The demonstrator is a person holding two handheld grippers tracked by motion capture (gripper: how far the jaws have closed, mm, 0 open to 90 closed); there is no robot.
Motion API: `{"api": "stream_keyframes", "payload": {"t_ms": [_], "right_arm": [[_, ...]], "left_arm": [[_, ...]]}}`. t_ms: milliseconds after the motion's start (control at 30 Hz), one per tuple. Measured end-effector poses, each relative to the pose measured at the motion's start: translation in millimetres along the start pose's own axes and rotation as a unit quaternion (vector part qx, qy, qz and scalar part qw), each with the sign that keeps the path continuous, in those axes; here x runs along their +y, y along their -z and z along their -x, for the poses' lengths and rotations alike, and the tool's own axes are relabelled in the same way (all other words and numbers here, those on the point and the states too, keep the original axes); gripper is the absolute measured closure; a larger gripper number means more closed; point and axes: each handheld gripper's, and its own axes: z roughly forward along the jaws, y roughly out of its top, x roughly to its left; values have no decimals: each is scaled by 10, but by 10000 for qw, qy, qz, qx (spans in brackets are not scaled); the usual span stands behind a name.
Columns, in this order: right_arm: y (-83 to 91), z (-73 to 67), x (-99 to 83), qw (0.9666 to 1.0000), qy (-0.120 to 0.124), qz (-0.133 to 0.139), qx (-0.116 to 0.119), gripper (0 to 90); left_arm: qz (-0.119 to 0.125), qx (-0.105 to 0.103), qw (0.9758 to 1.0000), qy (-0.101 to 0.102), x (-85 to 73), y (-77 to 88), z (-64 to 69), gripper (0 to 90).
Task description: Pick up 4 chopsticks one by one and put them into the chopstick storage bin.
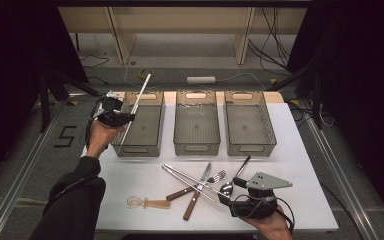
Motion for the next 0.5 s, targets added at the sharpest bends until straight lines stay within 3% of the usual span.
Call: {"api": "stream_keyframes", "payload": {"t_ms": [500], "right_arm": [[-20,-29,-2,9999,57,-55,75,275]], "left_arm": [[-115,135,9997,136,-159,-232,-34,841]]}}
